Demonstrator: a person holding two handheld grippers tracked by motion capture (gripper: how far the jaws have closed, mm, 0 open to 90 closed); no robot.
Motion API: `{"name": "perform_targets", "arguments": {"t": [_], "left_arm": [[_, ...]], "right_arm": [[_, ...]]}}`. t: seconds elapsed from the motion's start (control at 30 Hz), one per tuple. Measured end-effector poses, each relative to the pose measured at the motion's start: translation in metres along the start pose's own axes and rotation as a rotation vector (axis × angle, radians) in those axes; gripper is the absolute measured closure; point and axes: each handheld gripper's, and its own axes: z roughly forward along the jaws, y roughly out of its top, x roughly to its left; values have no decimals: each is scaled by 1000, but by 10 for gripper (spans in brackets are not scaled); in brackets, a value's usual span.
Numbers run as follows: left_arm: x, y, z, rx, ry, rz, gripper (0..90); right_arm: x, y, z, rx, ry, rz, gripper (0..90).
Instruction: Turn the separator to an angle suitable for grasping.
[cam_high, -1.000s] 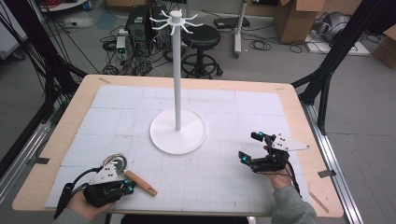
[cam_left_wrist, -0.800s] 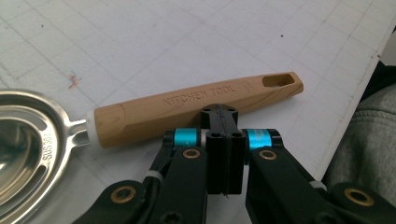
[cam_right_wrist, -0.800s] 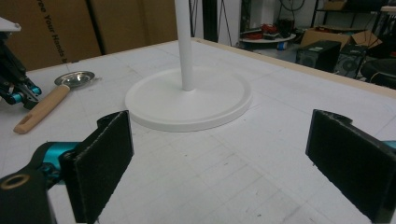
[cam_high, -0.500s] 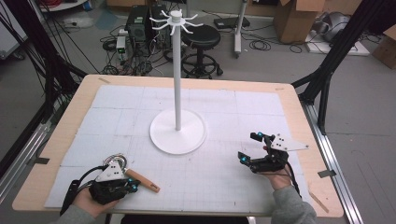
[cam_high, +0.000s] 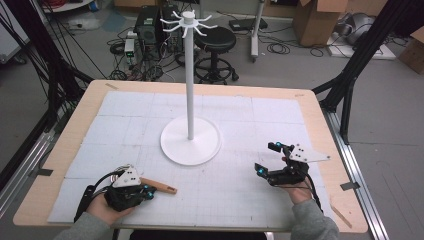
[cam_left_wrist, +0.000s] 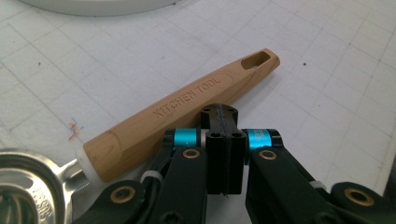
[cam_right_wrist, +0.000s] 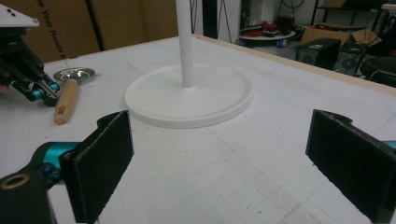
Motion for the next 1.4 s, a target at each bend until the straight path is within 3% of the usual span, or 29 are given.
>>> {"name": "perform_targets", "arguments": {"t": [0.27,1.13,1.4], "left_arm": [[4,5,7,-14,0,-16,898],[17,19,23,-30,51,-3,898],[18,18,20,-40,29,-5,897]], "right_arm": [[0,0,0,1,-1,-2,67],[1,0,1,10,1,-2,67],[0,0,0,8,0,-2,67]]}}
